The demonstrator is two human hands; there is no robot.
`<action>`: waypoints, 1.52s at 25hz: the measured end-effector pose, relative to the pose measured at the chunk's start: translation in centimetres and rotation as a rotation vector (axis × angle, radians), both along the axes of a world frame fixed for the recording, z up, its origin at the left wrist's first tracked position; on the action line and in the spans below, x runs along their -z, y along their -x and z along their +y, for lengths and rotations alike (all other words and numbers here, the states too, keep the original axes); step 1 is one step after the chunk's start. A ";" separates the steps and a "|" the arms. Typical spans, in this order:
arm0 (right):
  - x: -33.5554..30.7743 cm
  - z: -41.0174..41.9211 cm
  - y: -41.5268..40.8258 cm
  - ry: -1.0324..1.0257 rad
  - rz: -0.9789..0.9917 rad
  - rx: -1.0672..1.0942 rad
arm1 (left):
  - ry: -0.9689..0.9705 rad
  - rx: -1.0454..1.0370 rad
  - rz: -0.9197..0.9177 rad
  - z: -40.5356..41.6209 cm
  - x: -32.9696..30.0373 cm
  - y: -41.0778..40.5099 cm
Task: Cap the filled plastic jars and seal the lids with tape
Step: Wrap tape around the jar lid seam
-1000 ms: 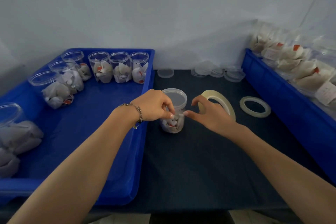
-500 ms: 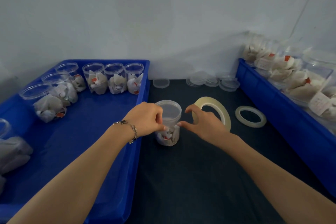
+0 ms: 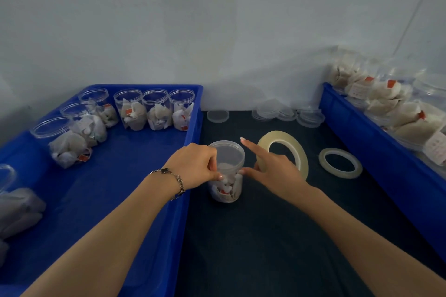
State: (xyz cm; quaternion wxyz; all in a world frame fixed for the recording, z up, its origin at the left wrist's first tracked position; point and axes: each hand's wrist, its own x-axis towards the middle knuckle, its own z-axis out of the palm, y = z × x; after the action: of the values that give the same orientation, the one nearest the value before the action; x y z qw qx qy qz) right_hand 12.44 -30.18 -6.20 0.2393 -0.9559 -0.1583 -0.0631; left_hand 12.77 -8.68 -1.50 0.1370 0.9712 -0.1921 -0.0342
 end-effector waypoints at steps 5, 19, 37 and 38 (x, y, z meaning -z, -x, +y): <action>1.0 0.4 -0.2 -0.073 0.023 -0.057 | -0.227 -0.029 -0.192 0.4 0.4 -0.9; -7.3 1.3 3.6 -0.641 0.012 -0.039 | 1.176 -0.076 0.315 -1.2 -1.5 1.5; -8.3 1.2 5.5 -0.545 -0.034 0.105 | 1.013 0.011 0.272 -3.1 -1.1 3.2; -8.6 0.9 5.2 -0.580 0.044 0.079 | 1.065 -0.041 0.248 -3.1 -1.2 3.3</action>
State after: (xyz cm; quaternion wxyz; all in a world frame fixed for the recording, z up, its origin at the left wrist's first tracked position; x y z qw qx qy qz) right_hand 7.24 -29.28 2.37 0.5032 -0.8542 -0.0912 -0.0942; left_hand 9.44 -11.77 -0.27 0.6319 0.7598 -0.1465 -0.0437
